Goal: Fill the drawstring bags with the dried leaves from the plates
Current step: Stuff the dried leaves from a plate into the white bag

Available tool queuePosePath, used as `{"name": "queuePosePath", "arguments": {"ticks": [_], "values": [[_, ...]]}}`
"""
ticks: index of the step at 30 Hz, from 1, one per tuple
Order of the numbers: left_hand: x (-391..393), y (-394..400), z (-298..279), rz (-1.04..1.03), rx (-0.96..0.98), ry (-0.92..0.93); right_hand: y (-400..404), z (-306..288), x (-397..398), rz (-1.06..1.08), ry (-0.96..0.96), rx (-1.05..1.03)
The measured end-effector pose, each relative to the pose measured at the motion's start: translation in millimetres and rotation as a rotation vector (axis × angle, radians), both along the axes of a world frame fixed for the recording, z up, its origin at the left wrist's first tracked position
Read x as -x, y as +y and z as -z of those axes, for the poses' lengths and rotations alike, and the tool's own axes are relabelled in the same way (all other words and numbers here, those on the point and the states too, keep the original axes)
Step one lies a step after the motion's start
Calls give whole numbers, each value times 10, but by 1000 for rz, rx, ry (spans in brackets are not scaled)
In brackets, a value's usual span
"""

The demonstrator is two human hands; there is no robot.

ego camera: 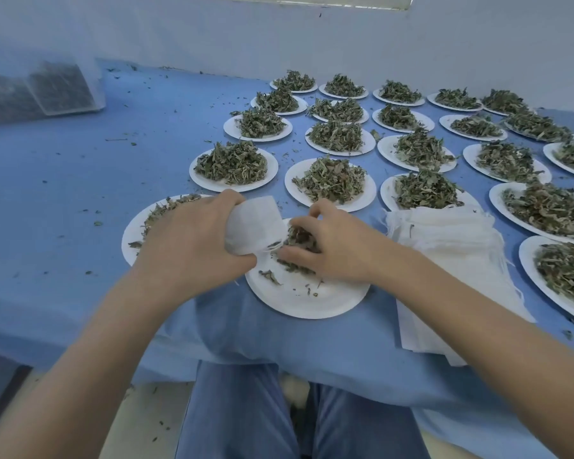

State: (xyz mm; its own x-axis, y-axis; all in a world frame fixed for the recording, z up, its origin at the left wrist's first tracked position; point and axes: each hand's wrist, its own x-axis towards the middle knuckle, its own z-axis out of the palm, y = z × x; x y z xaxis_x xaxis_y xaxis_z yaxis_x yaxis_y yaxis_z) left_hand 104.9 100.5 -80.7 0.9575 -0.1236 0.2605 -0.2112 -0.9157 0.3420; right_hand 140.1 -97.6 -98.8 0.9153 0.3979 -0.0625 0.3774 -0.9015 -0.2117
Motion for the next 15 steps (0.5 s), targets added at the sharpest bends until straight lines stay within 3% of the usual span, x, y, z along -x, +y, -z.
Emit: {"name": "queuePosePath", "arguments": {"ticks": [15], "values": [[-35, -6, 22, -7, -1, -30, -32, 22, 97, -93, 9, -52]]}}
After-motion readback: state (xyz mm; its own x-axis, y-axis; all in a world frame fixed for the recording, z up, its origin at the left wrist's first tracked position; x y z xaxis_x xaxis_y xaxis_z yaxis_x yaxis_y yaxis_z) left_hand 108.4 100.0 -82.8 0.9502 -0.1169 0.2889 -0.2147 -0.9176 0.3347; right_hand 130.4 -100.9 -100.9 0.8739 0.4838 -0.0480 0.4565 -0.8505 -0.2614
